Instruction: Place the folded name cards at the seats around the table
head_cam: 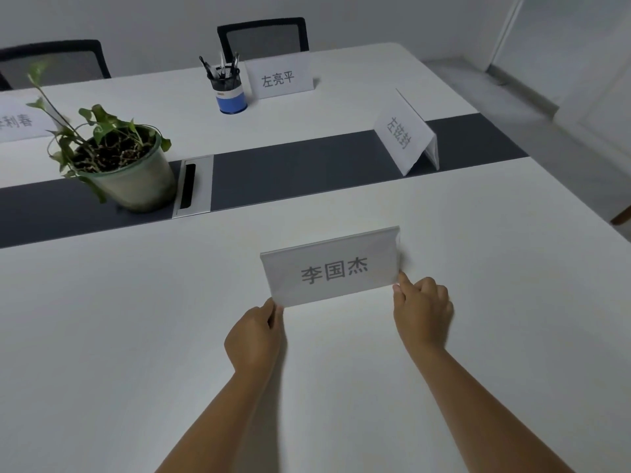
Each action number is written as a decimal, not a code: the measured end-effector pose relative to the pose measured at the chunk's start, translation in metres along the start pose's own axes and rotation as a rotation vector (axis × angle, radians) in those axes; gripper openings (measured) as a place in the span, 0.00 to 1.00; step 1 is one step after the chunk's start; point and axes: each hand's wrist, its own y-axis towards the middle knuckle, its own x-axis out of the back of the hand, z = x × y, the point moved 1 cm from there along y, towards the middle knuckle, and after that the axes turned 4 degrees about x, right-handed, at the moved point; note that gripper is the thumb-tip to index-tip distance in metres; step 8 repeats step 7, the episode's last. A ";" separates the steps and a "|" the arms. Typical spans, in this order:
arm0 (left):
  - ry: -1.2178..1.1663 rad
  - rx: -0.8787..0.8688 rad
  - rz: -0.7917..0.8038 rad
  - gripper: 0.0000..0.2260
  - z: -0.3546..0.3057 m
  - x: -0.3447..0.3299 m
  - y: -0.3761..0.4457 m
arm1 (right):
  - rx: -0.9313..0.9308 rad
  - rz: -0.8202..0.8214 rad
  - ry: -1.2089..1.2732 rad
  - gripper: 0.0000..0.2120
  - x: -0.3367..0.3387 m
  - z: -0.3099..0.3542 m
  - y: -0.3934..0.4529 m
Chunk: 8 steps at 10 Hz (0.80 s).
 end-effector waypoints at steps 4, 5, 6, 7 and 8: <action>-0.071 -0.045 -0.080 0.14 0.000 0.000 -0.005 | 0.012 -0.065 -0.017 0.17 0.003 0.000 -0.006; -0.167 -0.118 -0.132 0.07 0.006 0.005 -0.029 | 0.144 -0.048 -0.075 0.14 0.012 -0.005 -0.030; -0.151 -0.152 -0.140 0.14 0.017 0.001 -0.057 | 0.239 -0.014 -0.096 0.17 0.020 -0.013 -0.051; -0.117 -0.276 -0.049 0.21 0.040 -0.004 -0.116 | 0.335 -0.041 0.034 0.28 0.033 -0.037 -0.112; -0.117 -0.276 -0.049 0.21 0.040 -0.004 -0.116 | 0.335 -0.041 0.034 0.28 0.033 -0.037 -0.112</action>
